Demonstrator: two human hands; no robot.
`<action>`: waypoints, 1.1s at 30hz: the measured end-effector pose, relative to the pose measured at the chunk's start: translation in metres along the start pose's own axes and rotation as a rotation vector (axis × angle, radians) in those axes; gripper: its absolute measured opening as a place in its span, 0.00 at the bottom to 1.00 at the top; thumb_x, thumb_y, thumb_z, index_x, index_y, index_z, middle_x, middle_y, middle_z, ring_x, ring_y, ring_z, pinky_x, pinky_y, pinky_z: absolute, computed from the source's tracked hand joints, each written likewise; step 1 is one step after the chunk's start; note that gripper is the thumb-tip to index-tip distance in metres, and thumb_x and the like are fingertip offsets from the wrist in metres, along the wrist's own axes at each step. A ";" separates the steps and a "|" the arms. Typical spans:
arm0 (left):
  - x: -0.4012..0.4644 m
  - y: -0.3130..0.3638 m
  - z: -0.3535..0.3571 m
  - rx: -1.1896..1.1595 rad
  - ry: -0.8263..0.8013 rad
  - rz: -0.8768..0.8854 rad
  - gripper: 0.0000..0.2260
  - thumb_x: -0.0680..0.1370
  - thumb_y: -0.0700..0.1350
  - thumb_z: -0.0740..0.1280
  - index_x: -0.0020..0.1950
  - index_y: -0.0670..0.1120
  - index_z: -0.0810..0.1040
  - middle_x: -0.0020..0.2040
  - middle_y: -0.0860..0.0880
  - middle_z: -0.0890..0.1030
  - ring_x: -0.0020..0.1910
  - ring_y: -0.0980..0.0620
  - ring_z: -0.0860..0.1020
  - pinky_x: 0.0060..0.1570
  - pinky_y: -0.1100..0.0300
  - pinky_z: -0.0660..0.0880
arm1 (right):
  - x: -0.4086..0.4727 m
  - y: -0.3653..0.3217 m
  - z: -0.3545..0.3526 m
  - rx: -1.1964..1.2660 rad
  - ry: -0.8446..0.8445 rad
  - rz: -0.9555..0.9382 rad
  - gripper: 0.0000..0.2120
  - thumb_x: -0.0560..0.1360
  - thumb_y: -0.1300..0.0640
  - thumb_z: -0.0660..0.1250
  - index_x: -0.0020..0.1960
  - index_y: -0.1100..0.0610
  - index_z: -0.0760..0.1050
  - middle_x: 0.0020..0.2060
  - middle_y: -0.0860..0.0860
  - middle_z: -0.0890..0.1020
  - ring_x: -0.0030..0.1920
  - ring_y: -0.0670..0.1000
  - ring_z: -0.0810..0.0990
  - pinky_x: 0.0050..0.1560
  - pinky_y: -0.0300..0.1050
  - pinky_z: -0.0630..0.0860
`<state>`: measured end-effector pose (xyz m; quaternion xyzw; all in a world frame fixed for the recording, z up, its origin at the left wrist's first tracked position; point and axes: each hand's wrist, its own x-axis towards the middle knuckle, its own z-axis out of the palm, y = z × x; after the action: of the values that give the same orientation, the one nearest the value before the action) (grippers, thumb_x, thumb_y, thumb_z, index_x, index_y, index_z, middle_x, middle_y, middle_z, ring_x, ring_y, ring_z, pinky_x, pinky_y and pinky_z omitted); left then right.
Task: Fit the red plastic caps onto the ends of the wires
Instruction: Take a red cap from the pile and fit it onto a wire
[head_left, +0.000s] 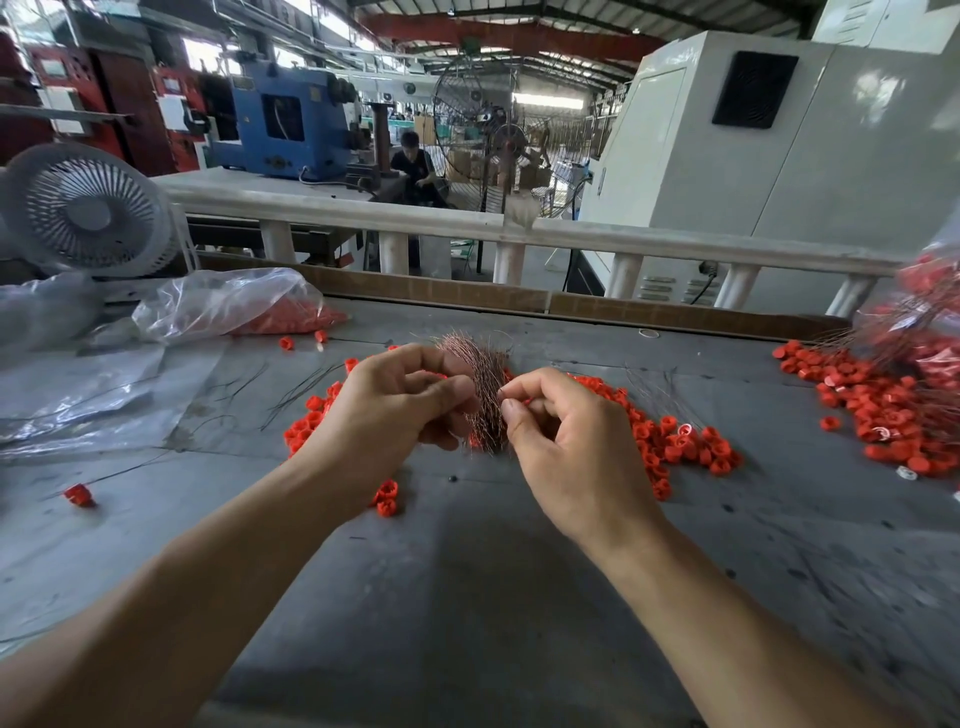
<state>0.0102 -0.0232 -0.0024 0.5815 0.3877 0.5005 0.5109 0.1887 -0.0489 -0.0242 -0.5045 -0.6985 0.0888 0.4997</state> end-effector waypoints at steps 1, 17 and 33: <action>0.000 0.001 0.001 -0.034 -0.004 -0.007 0.07 0.79 0.35 0.69 0.55 0.33 0.78 0.39 0.42 0.82 0.34 0.50 0.79 0.35 0.60 0.80 | 0.000 0.001 0.000 0.001 0.001 0.002 0.03 0.79 0.56 0.70 0.48 0.50 0.80 0.31 0.43 0.81 0.32 0.45 0.78 0.33 0.45 0.74; -0.001 -0.004 0.004 -0.059 -0.015 0.061 0.12 0.74 0.28 0.71 0.56 0.38 0.80 0.48 0.38 0.84 0.45 0.46 0.84 0.48 0.57 0.83 | -0.002 0.002 0.002 0.015 -0.017 0.030 0.03 0.79 0.56 0.69 0.48 0.49 0.80 0.33 0.43 0.83 0.33 0.43 0.80 0.34 0.42 0.75; 0.001 -0.009 0.005 0.002 -0.033 0.109 0.14 0.75 0.29 0.71 0.57 0.42 0.81 0.49 0.42 0.86 0.48 0.46 0.85 0.47 0.58 0.82 | -0.001 0.004 0.002 0.042 -0.022 0.055 0.04 0.80 0.55 0.69 0.46 0.50 0.79 0.32 0.45 0.82 0.34 0.46 0.80 0.36 0.49 0.77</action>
<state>0.0155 -0.0218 -0.0112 0.6107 0.3473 0.5176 0.4884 0.1897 -0.0472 -0.0280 -0.5120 -0.6878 0.1227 0.4997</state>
